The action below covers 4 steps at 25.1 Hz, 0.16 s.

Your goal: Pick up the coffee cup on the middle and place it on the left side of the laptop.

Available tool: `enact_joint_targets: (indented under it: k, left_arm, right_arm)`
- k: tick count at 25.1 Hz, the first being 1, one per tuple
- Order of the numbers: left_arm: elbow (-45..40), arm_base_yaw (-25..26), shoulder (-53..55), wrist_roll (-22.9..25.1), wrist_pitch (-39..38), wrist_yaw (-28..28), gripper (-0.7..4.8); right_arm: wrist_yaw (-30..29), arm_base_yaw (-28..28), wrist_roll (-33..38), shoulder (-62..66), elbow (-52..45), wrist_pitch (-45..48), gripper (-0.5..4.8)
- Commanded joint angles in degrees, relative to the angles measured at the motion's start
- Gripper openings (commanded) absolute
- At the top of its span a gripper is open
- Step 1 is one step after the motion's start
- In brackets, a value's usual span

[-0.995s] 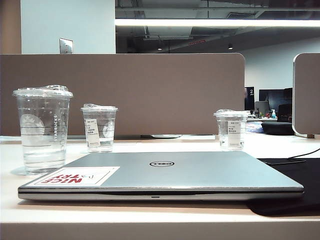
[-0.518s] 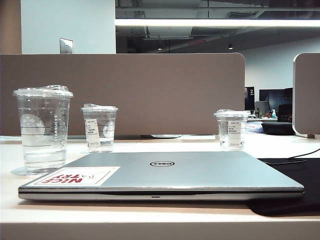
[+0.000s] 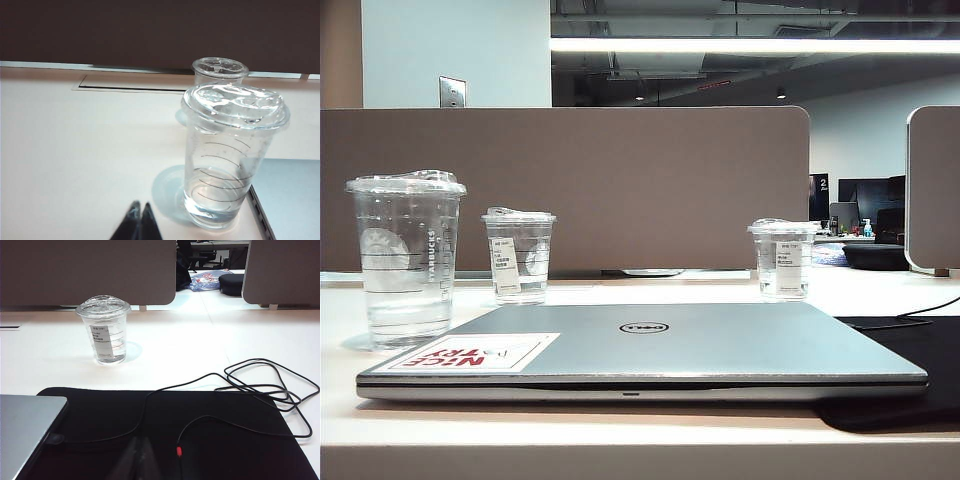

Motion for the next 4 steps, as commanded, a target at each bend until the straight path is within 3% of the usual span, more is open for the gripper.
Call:
enact_joint_targets:
  k: [1, 4]
  left_arm:
    - [0.17, 0.04, 0.0, -0.15, 0.33, -0.07, -0.04]
    - [0.17, 0.04, 0.0, -0.15, 0.33, -0.09, -0.04]
  right_arm:
    - [0.11, 0.07, -0.04, -0.09, -0.22, 1.01, -0.05]
    - [0.11, 0.07, -0.02, -0.09, -0.22, 1.01, -0.05]
